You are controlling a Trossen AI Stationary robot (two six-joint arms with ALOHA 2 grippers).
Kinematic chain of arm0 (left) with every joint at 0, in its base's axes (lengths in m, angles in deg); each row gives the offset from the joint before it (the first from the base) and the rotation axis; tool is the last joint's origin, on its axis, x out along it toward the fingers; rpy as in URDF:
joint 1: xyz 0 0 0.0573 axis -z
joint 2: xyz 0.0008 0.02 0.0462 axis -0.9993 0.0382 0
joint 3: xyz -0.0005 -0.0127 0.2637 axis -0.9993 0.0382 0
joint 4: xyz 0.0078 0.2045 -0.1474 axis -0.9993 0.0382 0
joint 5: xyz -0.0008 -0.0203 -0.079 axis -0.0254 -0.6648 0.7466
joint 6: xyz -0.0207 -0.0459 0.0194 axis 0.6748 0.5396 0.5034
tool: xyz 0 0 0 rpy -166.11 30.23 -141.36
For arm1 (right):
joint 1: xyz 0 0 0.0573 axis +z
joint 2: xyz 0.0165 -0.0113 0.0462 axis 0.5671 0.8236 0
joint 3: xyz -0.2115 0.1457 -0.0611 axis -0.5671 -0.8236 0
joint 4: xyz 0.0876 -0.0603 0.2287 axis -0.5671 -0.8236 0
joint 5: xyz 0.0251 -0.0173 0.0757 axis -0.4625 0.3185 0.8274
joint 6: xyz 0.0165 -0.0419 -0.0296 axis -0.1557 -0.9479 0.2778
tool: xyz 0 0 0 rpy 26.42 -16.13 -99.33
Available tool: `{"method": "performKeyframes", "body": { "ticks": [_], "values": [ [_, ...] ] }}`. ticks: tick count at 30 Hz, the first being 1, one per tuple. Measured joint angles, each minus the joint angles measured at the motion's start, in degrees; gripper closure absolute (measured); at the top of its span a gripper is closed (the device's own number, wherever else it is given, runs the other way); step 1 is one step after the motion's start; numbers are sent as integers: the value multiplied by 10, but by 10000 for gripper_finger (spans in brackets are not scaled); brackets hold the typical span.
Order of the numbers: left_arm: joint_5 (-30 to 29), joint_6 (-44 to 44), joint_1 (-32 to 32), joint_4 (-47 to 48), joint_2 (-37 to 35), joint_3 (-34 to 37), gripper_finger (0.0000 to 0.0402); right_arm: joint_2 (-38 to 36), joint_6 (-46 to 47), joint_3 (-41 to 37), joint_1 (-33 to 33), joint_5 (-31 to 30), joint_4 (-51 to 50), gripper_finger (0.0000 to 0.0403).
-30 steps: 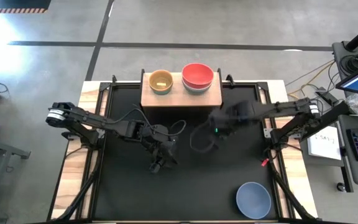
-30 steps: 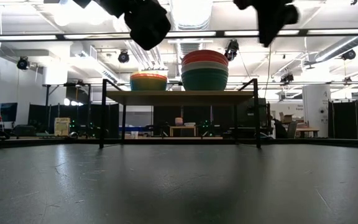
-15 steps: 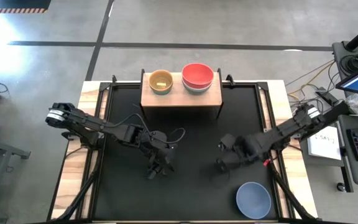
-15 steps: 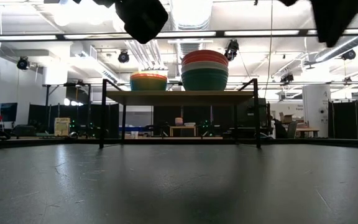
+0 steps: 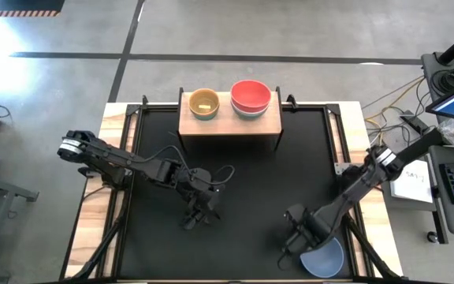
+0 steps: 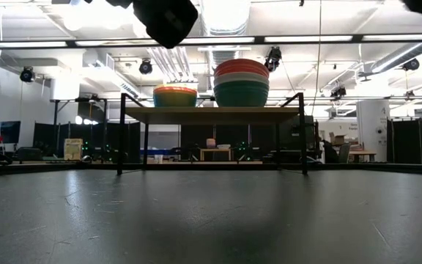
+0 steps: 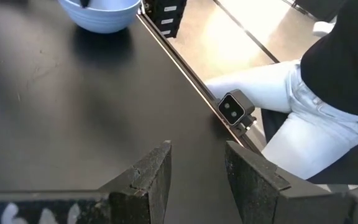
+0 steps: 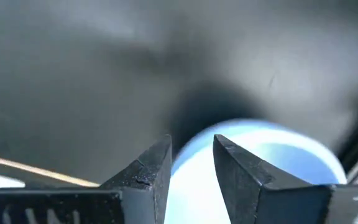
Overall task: Place and stack bowls onto a shelf
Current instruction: Stack the large blue bowl on top of the large orange bowl on the shelf
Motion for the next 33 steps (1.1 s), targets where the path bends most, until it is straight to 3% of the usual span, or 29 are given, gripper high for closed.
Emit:
{"method": "performKeyframes", "body": {
  "ticks": [5, 18, 33],
  "values": [
    [0, -15, 0, 0, 0, 0, 270, 29, 46, 23, 19, 46, 15, 293],
    [15, -40, 0, 16, 0, 0, 270, 62, 147, 40, 47, 48, 36, 293],
    [16, -61, 0, 25, 0, 0, 270, 105, 115, 40, 54, 57, 66, 295]
  ]
}}
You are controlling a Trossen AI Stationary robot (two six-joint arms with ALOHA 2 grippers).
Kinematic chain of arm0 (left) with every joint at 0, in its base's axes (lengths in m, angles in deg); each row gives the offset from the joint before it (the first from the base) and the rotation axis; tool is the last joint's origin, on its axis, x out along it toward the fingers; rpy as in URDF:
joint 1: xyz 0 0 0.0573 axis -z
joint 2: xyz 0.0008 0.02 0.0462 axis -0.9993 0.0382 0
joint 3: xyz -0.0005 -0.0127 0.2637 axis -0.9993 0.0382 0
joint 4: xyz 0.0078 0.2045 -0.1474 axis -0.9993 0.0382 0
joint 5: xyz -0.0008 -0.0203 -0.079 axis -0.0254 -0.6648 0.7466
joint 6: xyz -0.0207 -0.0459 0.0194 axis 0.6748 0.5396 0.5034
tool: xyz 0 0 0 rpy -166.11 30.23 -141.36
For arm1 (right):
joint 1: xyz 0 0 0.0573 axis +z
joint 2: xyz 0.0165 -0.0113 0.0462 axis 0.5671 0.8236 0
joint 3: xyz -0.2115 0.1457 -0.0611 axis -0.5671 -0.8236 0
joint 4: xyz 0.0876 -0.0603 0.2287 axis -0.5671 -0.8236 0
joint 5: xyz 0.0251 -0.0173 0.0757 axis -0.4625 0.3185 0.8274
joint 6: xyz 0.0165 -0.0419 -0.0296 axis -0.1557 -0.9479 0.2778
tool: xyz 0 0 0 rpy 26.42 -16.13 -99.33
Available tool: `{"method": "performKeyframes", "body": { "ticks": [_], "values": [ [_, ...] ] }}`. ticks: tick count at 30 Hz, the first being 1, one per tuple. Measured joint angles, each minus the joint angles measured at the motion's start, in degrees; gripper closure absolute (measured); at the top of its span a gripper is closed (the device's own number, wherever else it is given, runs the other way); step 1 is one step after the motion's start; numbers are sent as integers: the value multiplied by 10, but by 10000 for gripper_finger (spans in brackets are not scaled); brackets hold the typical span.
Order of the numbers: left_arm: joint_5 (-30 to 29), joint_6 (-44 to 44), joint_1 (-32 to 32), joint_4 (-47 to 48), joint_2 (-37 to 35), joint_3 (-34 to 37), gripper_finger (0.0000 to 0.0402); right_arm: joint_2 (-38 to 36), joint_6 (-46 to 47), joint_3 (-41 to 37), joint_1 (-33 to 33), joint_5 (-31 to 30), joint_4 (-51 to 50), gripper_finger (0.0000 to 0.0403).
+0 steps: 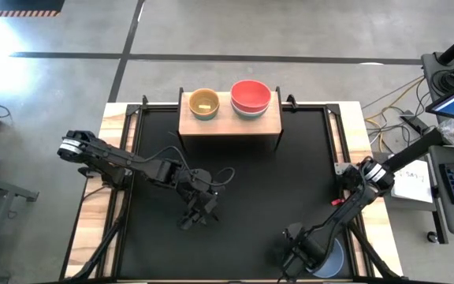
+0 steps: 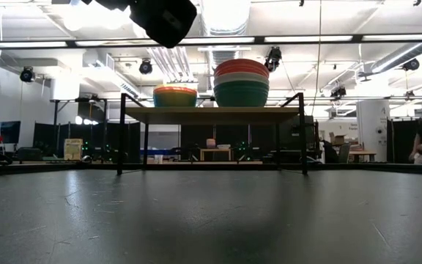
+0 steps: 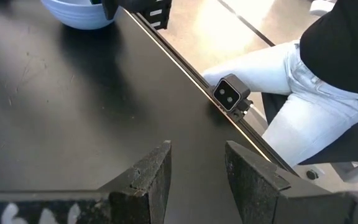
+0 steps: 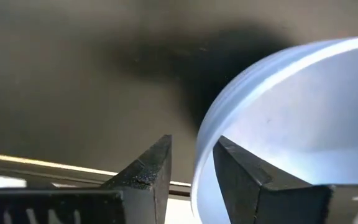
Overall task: Place and stack bowls onto a shelf
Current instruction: Stack the large blue bowl on top of the large orange bowl on the shelf
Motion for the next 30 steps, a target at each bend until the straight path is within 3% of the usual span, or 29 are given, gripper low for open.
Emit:
{"method": "performKeyframes", "body": {
  "ticks": [4, 9, 14, 20, 30],
  "values": [
    [0, -3, 0, -2, 0, 0, 270, 0, -44, 0, 0, 0, -1, 317],
    [0, -12, 2, -23, 0, 0, 270, 0, -89, 0, 0, 1, -1, 380],
    [0, -17, 2, -49, 0, 0, 270, -10, -147, 0, -1, -1, 2, 393],
    [0, -37, 3, -86, 0, 0, 270, -55, -326, -1, -14, -8, 48, 394],
    [9, -174, 7, -108, 0, 0, 280, -154, -618, -1, -45, -144, 132, 394]
  ]
}}
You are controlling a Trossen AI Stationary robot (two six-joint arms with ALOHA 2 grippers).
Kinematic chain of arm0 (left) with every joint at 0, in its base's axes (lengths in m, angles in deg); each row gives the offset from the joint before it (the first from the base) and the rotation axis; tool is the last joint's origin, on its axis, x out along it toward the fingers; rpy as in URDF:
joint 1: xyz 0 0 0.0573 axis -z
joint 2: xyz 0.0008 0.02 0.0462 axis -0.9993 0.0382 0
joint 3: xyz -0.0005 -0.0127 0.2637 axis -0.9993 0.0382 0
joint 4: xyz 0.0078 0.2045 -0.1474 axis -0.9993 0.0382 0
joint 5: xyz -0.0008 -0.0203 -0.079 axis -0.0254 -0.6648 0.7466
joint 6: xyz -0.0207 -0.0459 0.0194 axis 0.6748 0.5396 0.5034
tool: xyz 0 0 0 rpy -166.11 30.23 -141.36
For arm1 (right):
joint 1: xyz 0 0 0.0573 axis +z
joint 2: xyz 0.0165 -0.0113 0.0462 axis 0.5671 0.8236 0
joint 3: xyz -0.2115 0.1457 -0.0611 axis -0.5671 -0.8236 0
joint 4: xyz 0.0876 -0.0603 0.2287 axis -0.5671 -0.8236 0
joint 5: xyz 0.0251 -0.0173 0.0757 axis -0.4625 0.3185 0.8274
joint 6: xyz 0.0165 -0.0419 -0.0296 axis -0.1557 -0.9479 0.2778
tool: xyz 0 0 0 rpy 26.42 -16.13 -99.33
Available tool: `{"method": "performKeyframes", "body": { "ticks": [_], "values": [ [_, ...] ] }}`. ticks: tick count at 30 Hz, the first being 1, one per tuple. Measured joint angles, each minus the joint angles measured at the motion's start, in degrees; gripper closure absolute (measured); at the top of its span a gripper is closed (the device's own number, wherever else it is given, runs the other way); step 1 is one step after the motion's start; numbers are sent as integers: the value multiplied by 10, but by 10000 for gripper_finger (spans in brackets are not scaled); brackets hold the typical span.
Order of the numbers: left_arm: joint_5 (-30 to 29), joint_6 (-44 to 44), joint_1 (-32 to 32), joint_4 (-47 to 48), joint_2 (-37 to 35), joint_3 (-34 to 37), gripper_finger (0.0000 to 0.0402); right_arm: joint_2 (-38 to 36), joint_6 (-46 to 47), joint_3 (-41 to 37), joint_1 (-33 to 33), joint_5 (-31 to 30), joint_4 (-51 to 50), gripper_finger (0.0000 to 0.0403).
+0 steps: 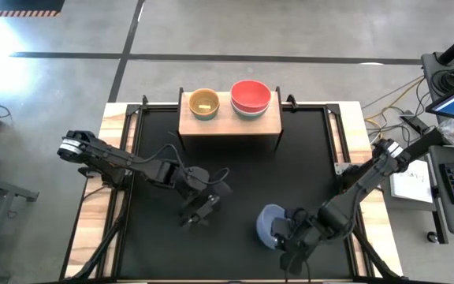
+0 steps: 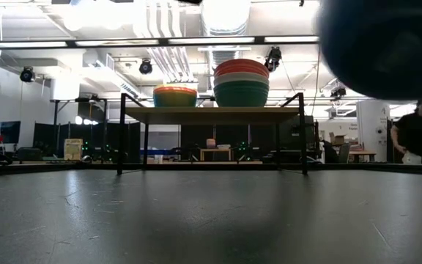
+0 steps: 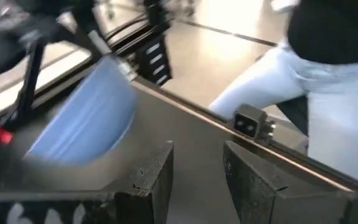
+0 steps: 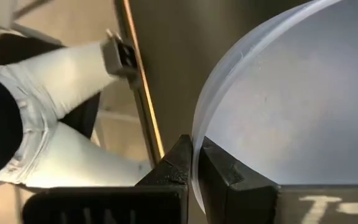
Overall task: Place and stack bowls onto a shelf
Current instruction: Stack the large blue bowl on top of the large orange bowl on the shelf
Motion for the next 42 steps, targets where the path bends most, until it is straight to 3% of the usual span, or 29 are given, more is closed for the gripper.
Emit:
{"method": "performKeyframes", "body": {
  "ticks": [6, 15, 22, 30, 42],
  "values": [
    [82, -83, 14, -7, 0, 0, 301, -29, -157, 0, -28, 1, 52, 394],
    [31, -95, 14, -75, 0, 0, 308, -15, -305, 0, -79, 146, 95, 394],
    [7, -94, 14, -97, 0, 0, 308, -12, -407, 0, -103, 223, 139, 394],
    [6, -86, 14, -138, 36, 0, 308, -11, -463, 0, -128, 284, 158, 394],
    [9, -105, 13, -177, 48, 0, 308, -9, -485, 0, -131, 310, 163, 394]
  ]
}}
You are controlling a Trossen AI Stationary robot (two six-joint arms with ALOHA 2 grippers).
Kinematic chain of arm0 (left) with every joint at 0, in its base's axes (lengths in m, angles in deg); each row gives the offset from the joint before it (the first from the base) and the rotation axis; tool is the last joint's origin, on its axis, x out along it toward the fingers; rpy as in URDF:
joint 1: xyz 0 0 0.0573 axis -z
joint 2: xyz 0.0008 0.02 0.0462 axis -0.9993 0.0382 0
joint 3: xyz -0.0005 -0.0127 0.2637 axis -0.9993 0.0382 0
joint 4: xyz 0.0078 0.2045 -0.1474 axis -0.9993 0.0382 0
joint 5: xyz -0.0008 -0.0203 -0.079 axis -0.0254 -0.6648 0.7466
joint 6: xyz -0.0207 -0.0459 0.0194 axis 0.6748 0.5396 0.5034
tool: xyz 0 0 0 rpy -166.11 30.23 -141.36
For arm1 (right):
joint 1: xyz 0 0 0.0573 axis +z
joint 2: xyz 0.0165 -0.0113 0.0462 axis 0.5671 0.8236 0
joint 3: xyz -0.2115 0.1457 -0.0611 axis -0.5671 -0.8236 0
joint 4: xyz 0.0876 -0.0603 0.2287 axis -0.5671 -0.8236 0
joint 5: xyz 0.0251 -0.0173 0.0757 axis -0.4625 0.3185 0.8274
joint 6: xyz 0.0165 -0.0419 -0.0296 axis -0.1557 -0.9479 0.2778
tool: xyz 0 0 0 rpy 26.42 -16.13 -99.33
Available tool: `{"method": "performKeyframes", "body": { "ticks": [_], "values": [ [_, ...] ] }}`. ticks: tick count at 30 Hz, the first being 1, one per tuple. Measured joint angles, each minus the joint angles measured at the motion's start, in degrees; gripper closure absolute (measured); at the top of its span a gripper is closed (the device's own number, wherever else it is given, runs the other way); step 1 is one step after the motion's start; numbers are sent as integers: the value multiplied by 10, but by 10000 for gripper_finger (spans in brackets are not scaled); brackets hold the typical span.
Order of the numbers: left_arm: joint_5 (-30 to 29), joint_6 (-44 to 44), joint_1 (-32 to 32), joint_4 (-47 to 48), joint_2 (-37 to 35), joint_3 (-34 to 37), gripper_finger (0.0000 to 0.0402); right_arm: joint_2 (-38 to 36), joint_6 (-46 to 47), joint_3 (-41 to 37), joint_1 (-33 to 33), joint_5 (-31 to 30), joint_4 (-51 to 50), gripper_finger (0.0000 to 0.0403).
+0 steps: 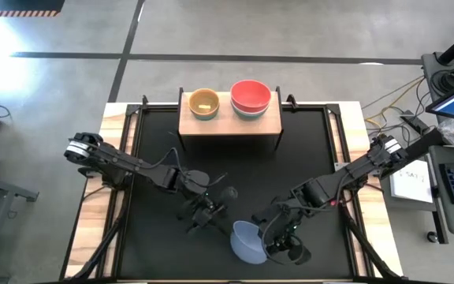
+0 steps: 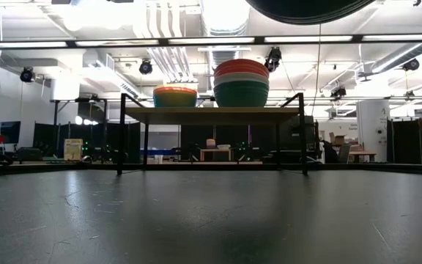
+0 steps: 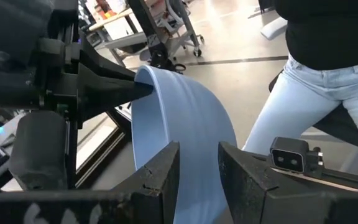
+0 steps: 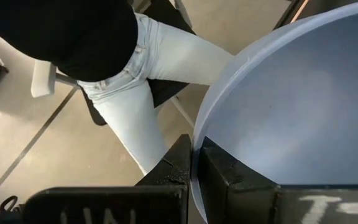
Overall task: Place and stack bowls onto a shelf
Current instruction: Stack the large blue bowl on top of the large orange bowl on the shelf
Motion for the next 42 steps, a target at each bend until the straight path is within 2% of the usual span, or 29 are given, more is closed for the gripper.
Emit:
{"method": "performKeyframes", "body": {
  "ticks": [24, 42],
  "values": [
    [-5, 34, 0, 22, -21, 0, 308, 0, 38, 0, 1, -4, -25, 394],
    [7, 39, 1, 13, -13, 0, 308, 1, -56, 7, -15, 3, 1, 394]
  ]
}}
